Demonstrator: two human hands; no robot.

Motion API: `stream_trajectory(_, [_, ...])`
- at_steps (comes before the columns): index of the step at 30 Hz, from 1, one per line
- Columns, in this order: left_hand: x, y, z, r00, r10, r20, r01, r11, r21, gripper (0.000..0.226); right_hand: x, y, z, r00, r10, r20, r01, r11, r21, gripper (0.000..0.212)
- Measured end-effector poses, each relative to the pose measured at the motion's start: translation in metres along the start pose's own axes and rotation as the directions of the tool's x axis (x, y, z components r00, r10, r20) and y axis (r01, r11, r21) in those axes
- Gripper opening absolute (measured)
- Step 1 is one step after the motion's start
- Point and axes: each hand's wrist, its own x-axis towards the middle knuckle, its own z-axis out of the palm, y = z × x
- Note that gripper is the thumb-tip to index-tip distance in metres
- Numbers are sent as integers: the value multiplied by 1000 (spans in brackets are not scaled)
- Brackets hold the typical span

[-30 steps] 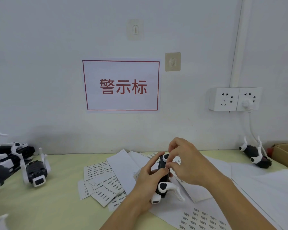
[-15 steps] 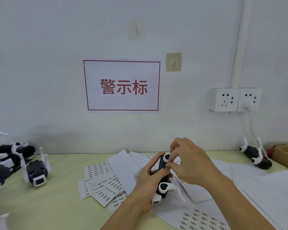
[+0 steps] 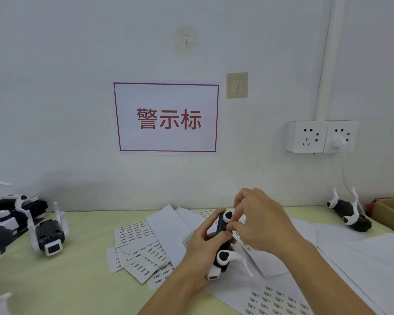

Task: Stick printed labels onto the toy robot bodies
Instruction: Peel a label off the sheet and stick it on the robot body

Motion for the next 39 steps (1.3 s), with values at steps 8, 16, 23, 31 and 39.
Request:
stream_trajectory(8, [-2,0,1,1000,-6,-16,6,1000,-3,49,0,-4,-1,999,28,-24,-29,999,-18,10])
stream_trajectory(16, [-1,-1,-1,1000,16,0,-16,1000,18,50,4,2,-2,994,86,-61,-92,991,-93,37])
stream_trajectory(23, [-1,-1,-1,1000,25,-3,-25,999,-20,49,6,15,1,984,158,80,-169,971,170,31])
stream_trajectory(31, [-2,0,-2,999,38,22,-36,996,-80,49,5,21,2,979,138,148,-190,880,436,38])
stream_trajectory(39, [-1,0,-1,995,88,46,-80,984,-162,50,1,17,11,958,103,268,-252,751,611,27])
